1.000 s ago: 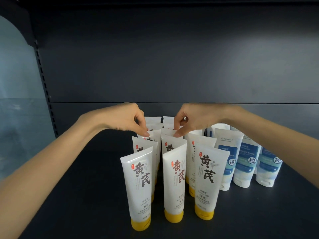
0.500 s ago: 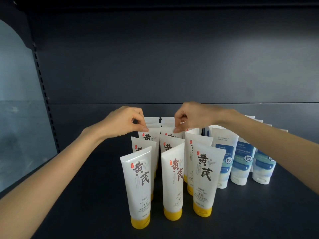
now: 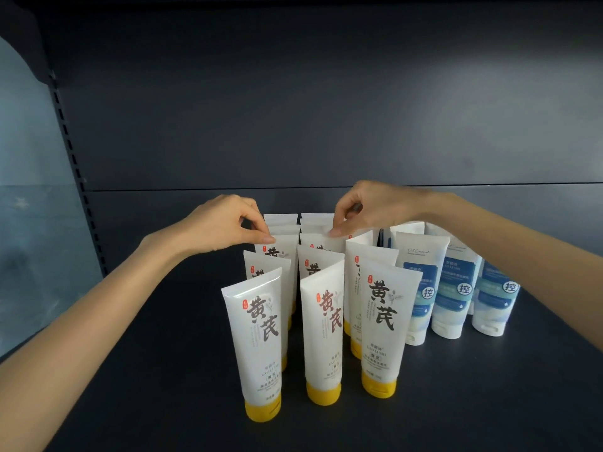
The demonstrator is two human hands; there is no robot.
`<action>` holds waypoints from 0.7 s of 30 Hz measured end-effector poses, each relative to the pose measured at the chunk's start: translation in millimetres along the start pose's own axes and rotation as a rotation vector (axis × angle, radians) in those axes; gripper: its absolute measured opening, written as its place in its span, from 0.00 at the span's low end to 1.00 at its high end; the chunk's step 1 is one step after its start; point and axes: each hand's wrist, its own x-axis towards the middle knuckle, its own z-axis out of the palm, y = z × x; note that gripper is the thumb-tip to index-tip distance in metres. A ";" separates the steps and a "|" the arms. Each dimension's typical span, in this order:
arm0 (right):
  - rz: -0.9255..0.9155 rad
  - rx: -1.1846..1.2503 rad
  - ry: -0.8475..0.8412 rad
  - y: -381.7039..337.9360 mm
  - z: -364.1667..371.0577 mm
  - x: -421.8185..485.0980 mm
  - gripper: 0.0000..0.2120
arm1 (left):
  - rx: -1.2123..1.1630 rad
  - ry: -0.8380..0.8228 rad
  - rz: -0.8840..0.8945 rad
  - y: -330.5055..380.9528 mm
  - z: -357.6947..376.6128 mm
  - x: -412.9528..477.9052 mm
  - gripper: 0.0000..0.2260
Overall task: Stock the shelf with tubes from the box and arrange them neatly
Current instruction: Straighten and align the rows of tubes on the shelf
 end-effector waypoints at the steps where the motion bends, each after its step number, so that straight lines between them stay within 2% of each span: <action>1: 0.015 -0.004 0.003 1.9 -3.7 -1.8 0.11 | -0.010 0.001 -0.002 0.2 -0.1 0.0 0.07; 4: 0.043 -0.019 -0.020 8.1 -15.3 -10.4 0.12 | -0.069 0.004 0.012 6.5 1.4 3.7 0.16; 6: 0.058 -0.037 -0.064 11.8 -19.8 -16.6 0.14 | -0.110 0.000 0.043 13.4 4.4 8.7 0.18; 9: 0.054 -0.047 -0.107 16.2 -19.0 -23.3 0.13 | -0.131 -0.020 0.075 23.4 10.2 17.5 0.14; 14: 0.047 -0.062 -0.041 19.4 -12.1 -25.8 0.09 | -0.119 -0.088 0.093 35.4 19.1 30.4 0.04; 21: 0.078 -0.102 -0.008 26.0 -12.9 -27.4 0.10 | -0.102 -0.117 0.087 37.4 18.5 33.5 0.06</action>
